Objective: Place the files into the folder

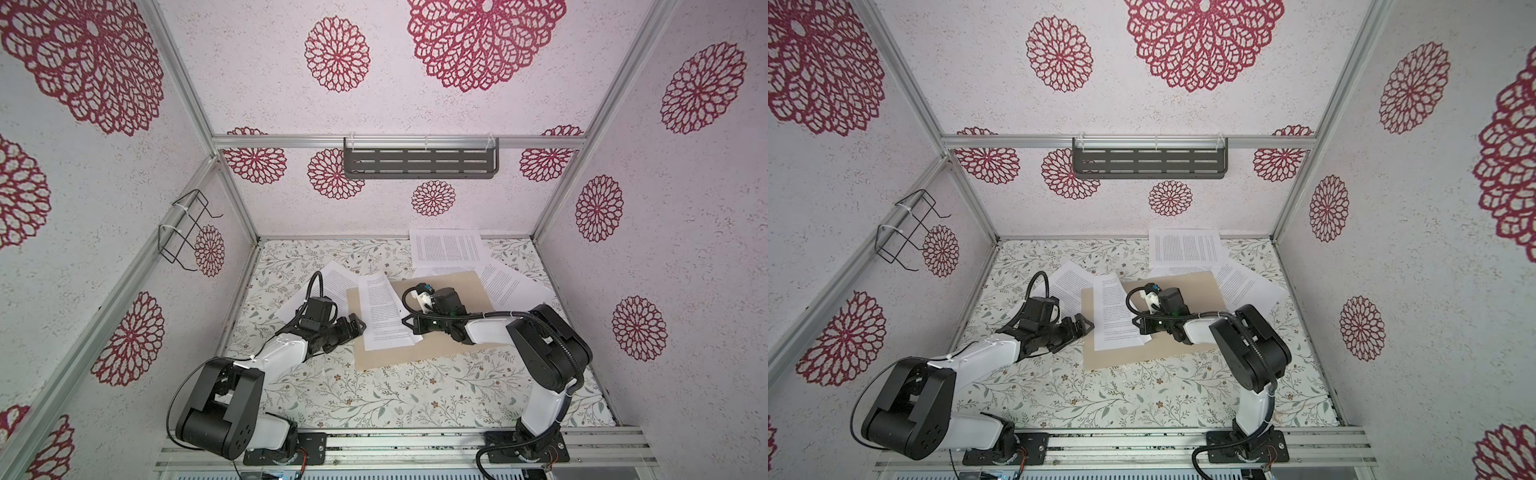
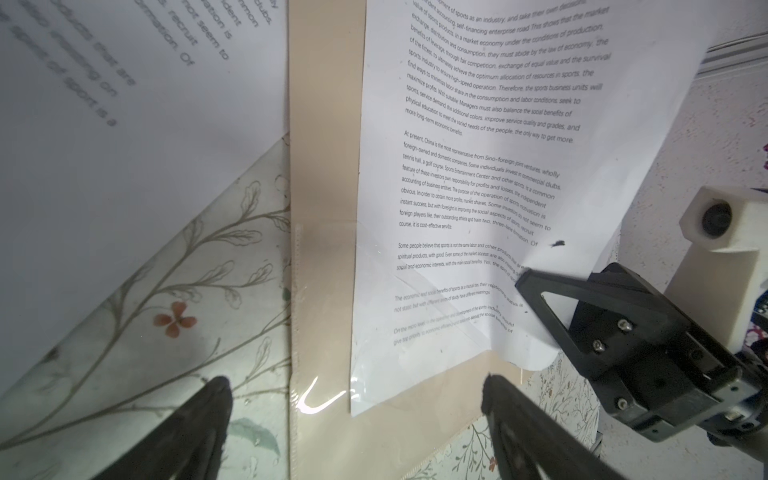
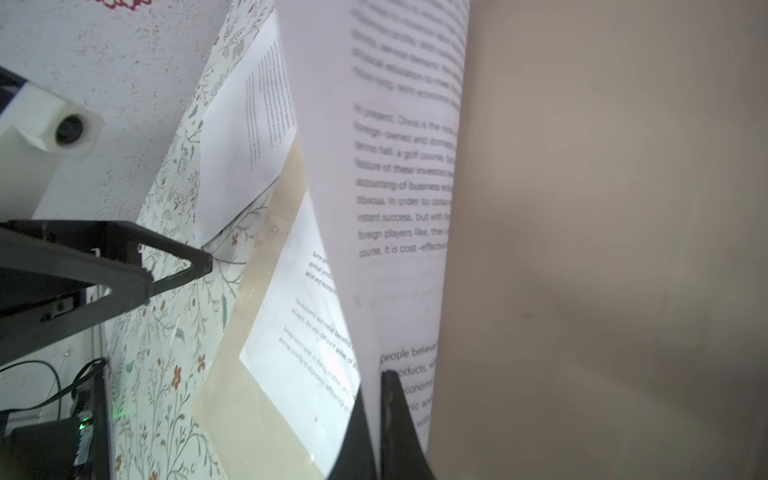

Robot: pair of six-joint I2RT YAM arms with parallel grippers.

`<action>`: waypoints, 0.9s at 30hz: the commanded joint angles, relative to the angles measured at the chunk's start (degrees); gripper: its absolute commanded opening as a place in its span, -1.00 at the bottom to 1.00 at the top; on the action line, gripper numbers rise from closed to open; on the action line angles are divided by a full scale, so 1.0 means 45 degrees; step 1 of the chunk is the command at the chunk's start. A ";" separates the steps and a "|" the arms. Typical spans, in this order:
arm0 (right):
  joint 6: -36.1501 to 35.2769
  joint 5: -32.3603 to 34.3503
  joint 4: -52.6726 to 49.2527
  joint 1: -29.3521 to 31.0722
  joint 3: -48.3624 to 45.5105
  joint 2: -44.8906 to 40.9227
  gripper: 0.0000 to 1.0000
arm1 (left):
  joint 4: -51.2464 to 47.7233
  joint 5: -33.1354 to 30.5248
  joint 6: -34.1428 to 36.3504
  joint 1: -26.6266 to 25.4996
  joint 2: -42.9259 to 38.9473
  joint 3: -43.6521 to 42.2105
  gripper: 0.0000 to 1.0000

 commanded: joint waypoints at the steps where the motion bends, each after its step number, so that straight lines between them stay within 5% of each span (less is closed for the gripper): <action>1: 0.0492 0.1177 0.0829 -0.0034 -0.0135 -0.0573 -1.00 | 0.0242 0.0042 -0.0071 0.0100 0.0044 0.0200 0.95; 11: 0.1594 0.2037 0.2964 0.0109 0.0121 -0.0135 -1.00 | 0.0259 0.0029 -0.0149 0.0101 0.0024 0.0219 0.95; 27: 0.0663 -0.1106 0.2468 0.0336 0.0563 0.0385 -1.00 | 0.0064 0.0067 0.0065 0.0214 0.0022 0.0385 0.95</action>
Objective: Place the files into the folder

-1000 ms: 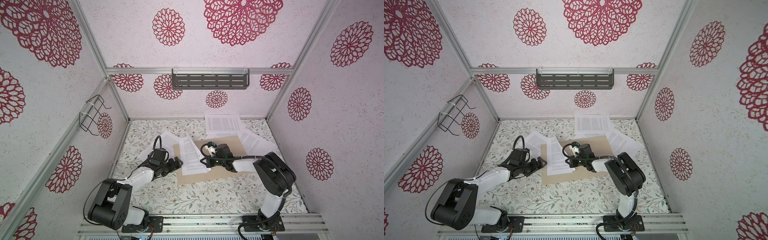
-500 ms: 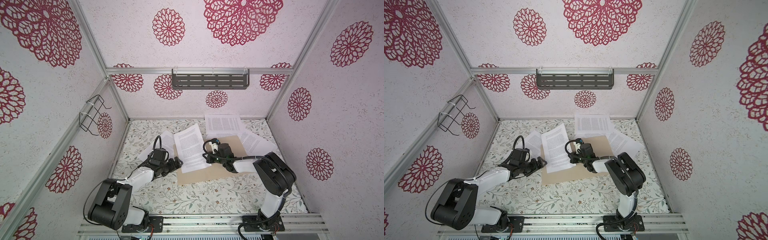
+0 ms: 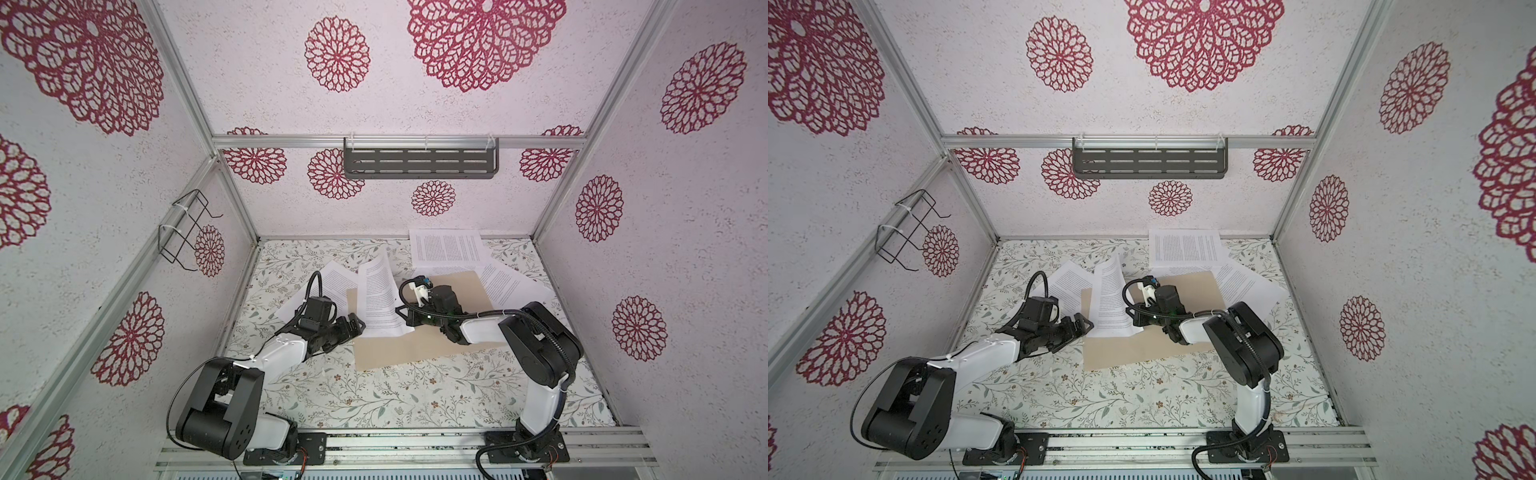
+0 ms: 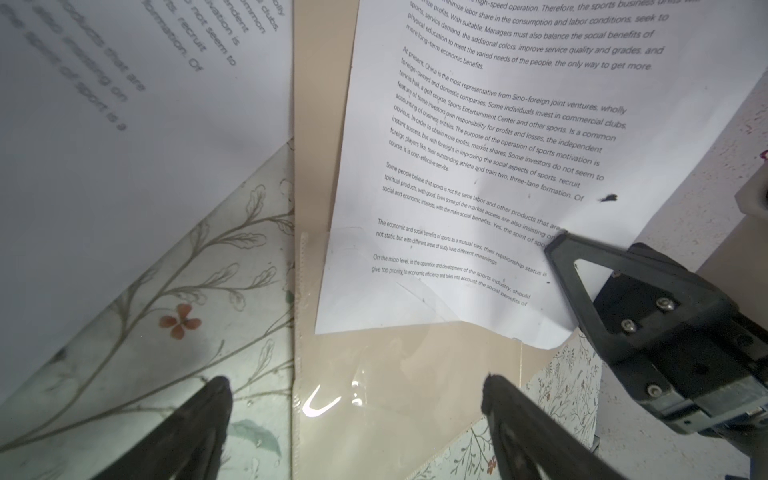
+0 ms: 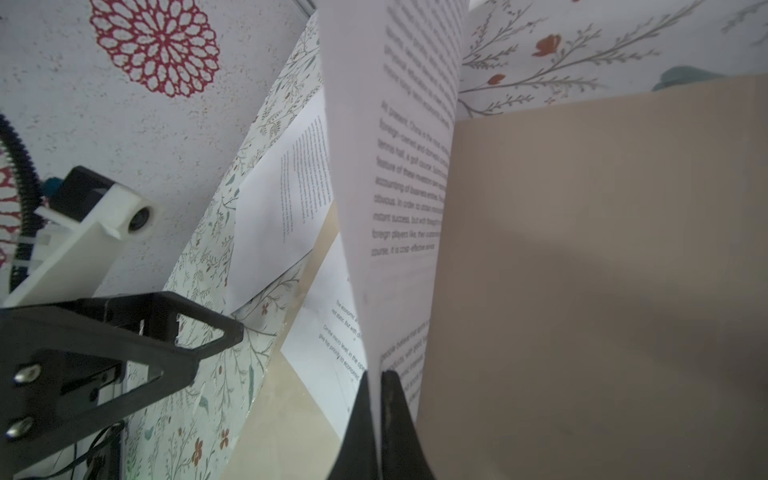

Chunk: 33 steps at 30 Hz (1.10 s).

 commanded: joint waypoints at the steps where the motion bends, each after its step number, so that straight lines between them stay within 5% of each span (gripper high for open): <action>1: -0.0756 -0.1251 -0.0416 0.0009 0.0297 -0.0294 -1.00 | 0.0042 0.0069 0.0168 0.0119 0.0034 0.0378 0.95; 20: -0.0376 -0.1720 -0.1536 -0.1374 0.0401 -0.0439 -1.00 | 0.0157 0.0376 0.0070 0.0131 0.0206 0.0592 0.95; 33: -0.1911 -0.2979 -0.4018 -0.1241 0.1607 0.0348 -1.00 | 0.0806 0.0674 -0.0145 0.0136 0.1115 0.0844 0.95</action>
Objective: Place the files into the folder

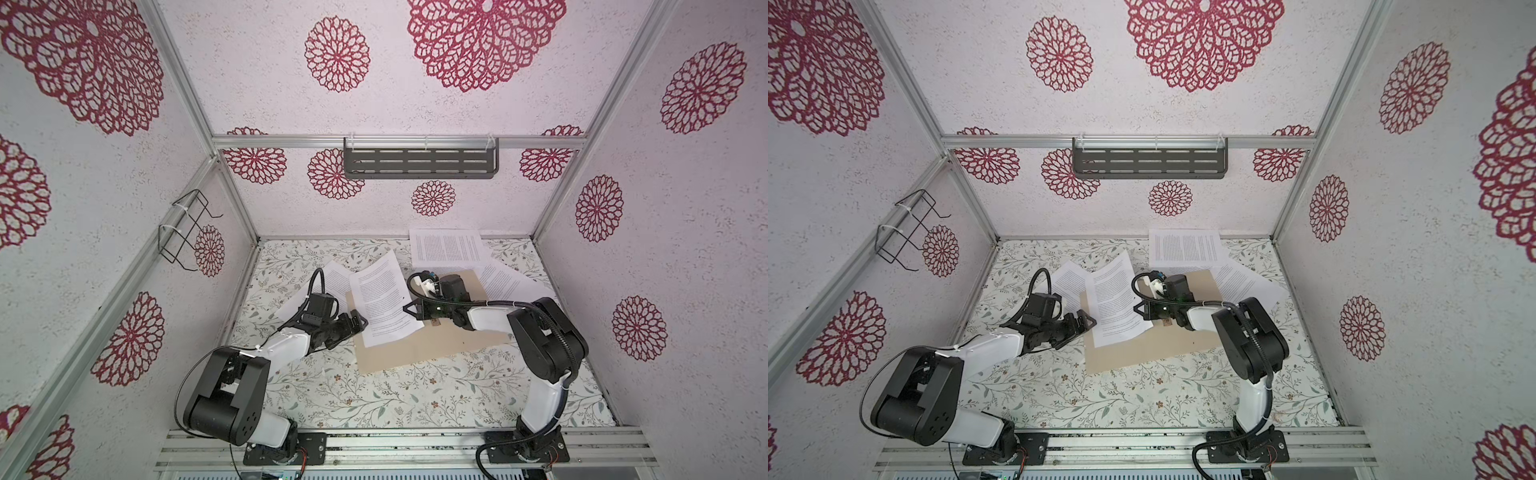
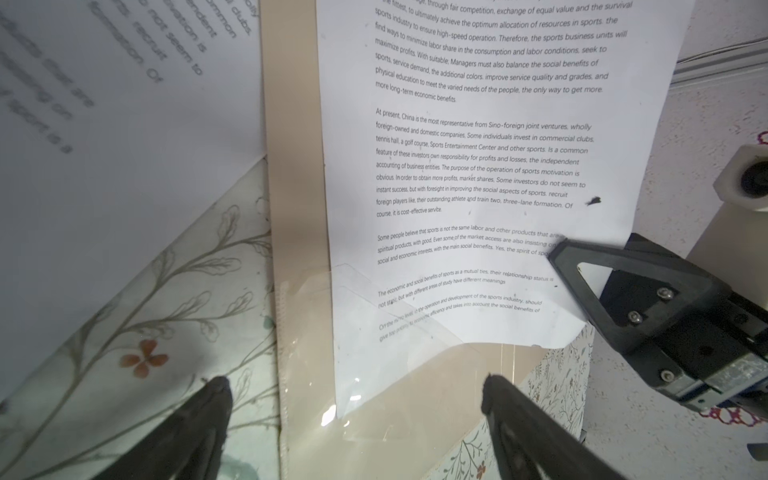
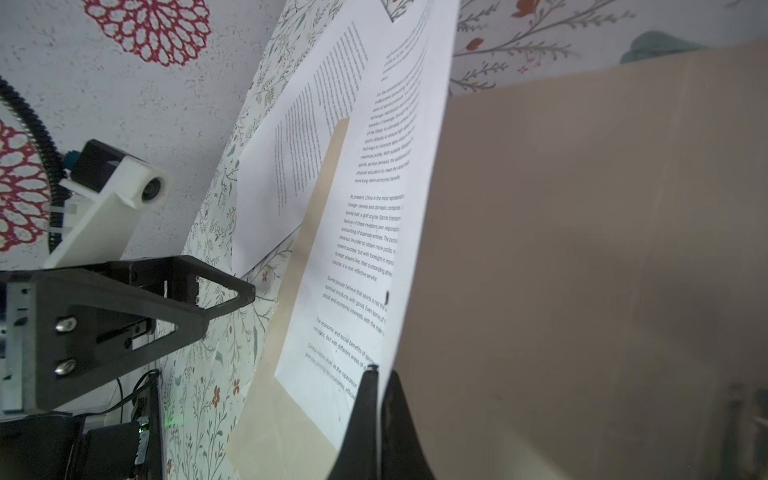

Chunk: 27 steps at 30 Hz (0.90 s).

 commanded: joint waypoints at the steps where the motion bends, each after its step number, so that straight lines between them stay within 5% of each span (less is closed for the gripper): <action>1: -0.0629 -0.0788 -0.0677 0.0109 0.0263 0.0202 -1.00 | 0.0474 0.0203 -0.0052 0.0119 0.0217 0.0337 0.95; 11: -0.0778 -0.0953 -0.0794 0.0163 -0.0112 0.0025 -1.00 | 0.0547 0.0261 0.0017 0.0109 0.0567 0.0573 0.95; 27: 0.0437 0.1113 0.0399 0.0259 -0.2068 -0.1627 -1.00 | 0.0762 0.0300 -0.0013 0.0100 0.0879 0.0476 0.95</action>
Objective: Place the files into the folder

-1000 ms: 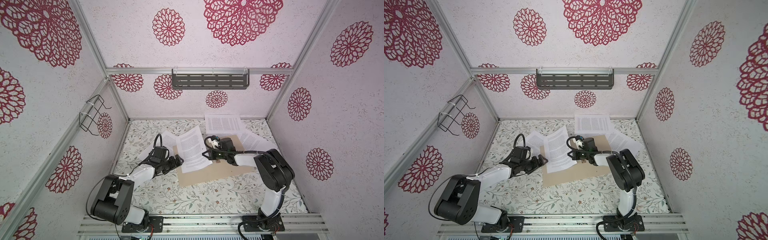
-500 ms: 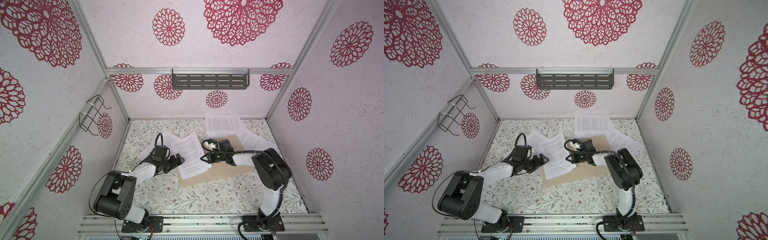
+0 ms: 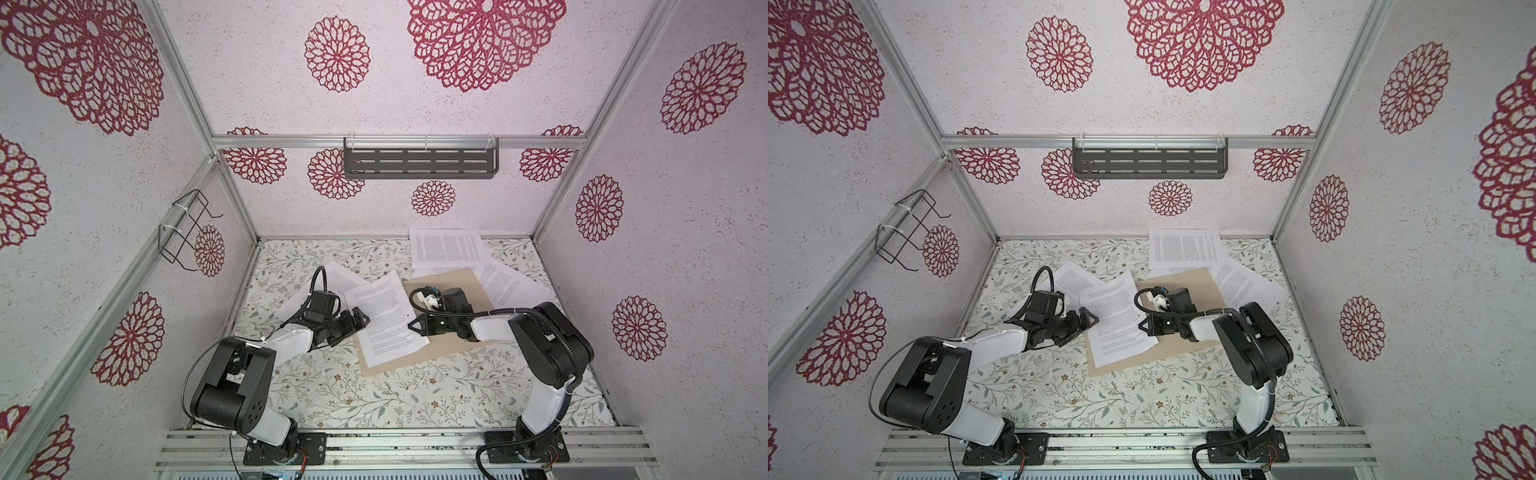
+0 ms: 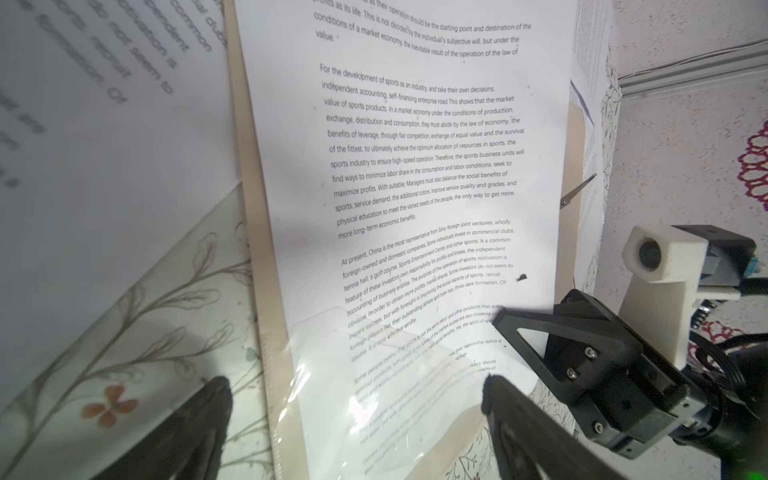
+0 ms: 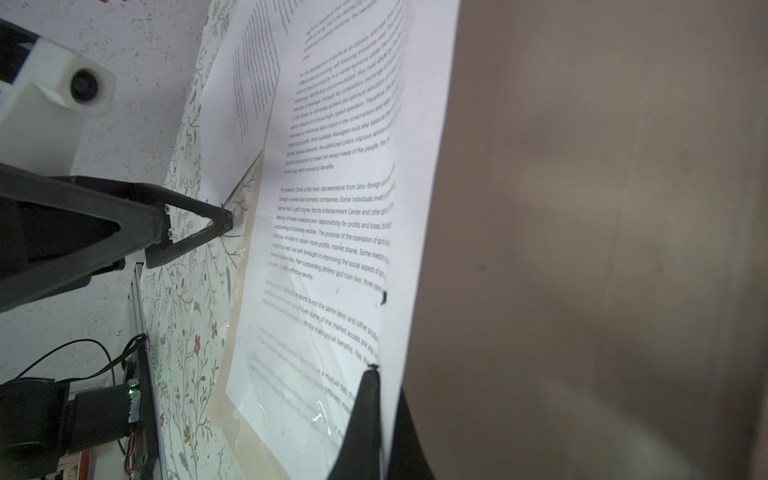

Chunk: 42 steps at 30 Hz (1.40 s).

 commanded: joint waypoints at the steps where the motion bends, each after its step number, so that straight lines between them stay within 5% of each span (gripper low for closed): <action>1: 0.0379 0.0679 0.0667 0.0077 -0.0209 -0.0897 -1.00 | 0.0317 0.0096 0.0030 0.0093 0.0194 0.0097 0.95; 42: 0.2229 0.1041 0.2528 0.0717 -0.2148 -0.1288 -1.00 | 0.1361 0.0546 -0.0389 -0.0017 0.0938 -0.0281 0.95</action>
